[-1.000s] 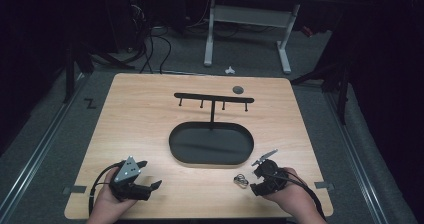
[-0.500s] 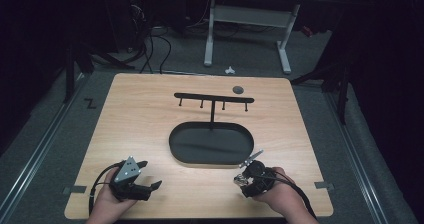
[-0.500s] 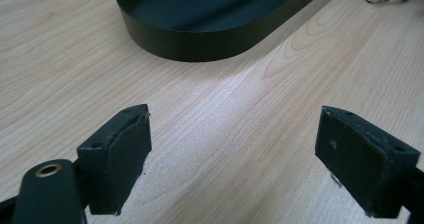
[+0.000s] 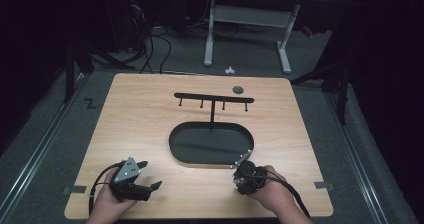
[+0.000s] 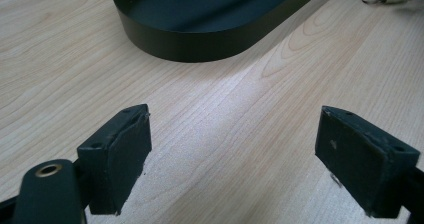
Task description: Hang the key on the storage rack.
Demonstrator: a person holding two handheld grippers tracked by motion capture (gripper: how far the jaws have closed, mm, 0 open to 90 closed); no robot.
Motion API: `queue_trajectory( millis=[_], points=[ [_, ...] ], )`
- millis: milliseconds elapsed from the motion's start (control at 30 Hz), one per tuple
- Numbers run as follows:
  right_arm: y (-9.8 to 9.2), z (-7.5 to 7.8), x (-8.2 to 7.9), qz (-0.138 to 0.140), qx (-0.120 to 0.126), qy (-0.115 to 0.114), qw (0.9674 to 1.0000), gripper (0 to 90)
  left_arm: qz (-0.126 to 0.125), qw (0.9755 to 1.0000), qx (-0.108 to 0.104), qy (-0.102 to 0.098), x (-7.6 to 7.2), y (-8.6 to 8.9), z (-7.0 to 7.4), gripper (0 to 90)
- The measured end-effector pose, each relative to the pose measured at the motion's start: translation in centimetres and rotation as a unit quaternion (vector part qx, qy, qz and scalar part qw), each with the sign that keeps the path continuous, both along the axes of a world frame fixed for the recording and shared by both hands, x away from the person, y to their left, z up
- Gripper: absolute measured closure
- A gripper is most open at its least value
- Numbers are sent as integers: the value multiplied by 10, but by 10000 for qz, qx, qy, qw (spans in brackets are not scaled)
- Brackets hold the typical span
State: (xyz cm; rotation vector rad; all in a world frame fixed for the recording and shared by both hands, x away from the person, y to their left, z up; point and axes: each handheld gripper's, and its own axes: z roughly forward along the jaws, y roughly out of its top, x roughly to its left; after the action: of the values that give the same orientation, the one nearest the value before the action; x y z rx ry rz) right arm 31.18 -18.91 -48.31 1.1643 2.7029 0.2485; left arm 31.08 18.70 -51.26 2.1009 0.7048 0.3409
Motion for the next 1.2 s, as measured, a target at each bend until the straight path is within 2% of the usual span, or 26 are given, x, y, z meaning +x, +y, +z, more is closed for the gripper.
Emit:
queue_trajectory(
  millis=[300,467,533,700,800,1000,1200],
  points=[
    [1,-6,3,-26,-24,109,9999,676,-9,10000,0,3,0,0,0,153],
    [0,-6,2,-24,27,142,9999,680,-10,10000,-3,6,0,0,0,153],
    [-1,-6,2,-124,33,132,9998,683,-14,10000,1,8,0,0,0,154],
    [-3,-5,0,-169,50,117,9998,676,-25,10000,7,14,0,0,0,154],
    [-4,-4,-1,-148,18,38,9999,641,-24,10000,9,11,0,0,0,155],
    [-1,-7,-4,-17,-16,63,10000,660,-37,10000,9,12,0,0,0,156],
    [1,-7,-3,-18,12,68,10000,680,-52,10000,5,17,0,0,0,158]
  ],
)
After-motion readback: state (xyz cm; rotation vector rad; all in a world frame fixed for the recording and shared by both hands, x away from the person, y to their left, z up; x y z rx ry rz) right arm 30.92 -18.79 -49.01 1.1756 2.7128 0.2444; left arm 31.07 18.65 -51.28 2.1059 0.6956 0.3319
